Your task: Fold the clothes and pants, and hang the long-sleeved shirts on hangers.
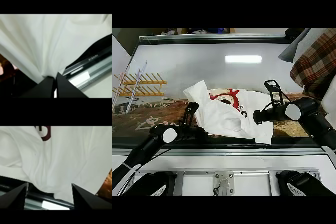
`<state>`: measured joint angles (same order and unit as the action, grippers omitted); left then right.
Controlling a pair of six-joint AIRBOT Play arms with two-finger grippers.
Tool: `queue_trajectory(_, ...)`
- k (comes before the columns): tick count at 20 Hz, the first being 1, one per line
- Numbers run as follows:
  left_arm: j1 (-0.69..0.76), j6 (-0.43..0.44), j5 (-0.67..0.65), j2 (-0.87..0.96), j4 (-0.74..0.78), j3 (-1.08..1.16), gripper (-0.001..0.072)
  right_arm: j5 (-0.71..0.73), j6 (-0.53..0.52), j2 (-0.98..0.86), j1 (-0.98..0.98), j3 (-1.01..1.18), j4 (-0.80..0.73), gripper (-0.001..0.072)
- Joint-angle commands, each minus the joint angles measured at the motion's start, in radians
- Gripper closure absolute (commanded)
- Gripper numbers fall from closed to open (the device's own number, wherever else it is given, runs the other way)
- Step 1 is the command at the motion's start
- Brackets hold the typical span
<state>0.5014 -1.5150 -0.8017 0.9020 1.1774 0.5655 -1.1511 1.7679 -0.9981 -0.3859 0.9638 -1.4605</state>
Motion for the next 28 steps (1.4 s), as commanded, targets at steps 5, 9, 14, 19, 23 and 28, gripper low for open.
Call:
queue_trajectory(5, 0.018, 0.0, -0.035, -0.004, 0.001, -0.011, 0.069, -0.028, 0.732, -0.145, -0.364, 0.015, -0.223, 0.0129)
queue_trajectory(9, 0.018, 0.0, -0.035, -0.004, 0.001, -0.011, 0.069, -0.028, 1.11, -0.289, -0.51, 0.015, -0.323, 0.018)
queue_trajectory(14, 0.018, 0.0, -0.033, -0.004, 0.0, -0.011, 0.069, 0.008, 1.211, -0.347, -0.498, 0.015, -0.373, 0.0339)
queue_trajectory(19, 0.018, 0.0, -0.036, -0.004, -0.001, -0.011, 0.069, 0.01, 1.21, -0.352, -0.409, 0.015, -0.385, 0.0336)
queue_trajectory(23, 0.018, 0.0, -0.037, -0.004, -0.001, -0.011, 0.069, 0.162, 1.21, -0.367, -0.38, 0.015, -0.391, 0.0334)
queue_trajectory(28, 0.018, 0.0, -0.054, -0.004, -0.002, -0.011, 0.069, 0.09, 1.187, -0.407, -0.373, 0.015, -0.388, 0.0335)
